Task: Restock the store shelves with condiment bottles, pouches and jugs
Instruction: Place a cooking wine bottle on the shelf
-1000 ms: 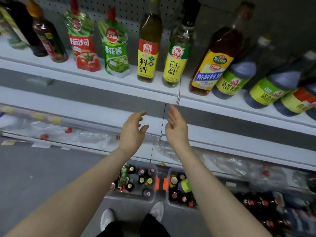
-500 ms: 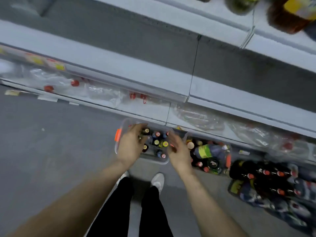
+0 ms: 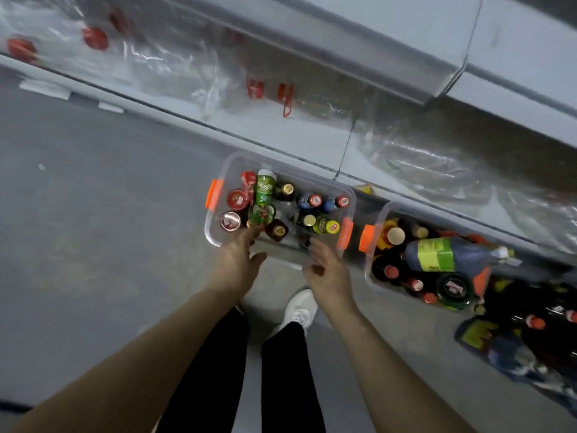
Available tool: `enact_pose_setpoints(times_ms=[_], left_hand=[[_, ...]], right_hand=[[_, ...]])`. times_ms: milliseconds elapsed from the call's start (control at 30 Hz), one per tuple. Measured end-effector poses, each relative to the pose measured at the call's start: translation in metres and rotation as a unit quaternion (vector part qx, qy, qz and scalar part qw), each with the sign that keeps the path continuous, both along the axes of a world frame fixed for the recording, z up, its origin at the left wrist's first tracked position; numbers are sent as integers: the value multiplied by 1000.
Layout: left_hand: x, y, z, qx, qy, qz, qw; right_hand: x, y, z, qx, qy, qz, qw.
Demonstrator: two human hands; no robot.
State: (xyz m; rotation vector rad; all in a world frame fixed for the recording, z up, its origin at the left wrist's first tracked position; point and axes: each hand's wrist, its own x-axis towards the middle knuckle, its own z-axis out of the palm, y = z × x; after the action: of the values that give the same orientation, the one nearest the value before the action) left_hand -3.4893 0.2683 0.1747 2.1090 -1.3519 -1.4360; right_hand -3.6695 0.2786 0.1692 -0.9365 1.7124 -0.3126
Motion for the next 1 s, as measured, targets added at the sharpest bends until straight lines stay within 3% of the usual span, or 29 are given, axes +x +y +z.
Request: enact_pose_setpoints(times_ms=[500, 767, 1000], left_hand=[[-12, -21, -211, 31, -45, -103, 993], [-13, -18, -253, 15, -13, -100, 995], [-15, -22, -254, 45, 11, -122, 991]], right_hand=[[20, -27, -203, 26, 5, 23, 999], [36, -24, -239, -94, 19, 17, 995], [30, -23, -230, -94, 31, 24, 995]])
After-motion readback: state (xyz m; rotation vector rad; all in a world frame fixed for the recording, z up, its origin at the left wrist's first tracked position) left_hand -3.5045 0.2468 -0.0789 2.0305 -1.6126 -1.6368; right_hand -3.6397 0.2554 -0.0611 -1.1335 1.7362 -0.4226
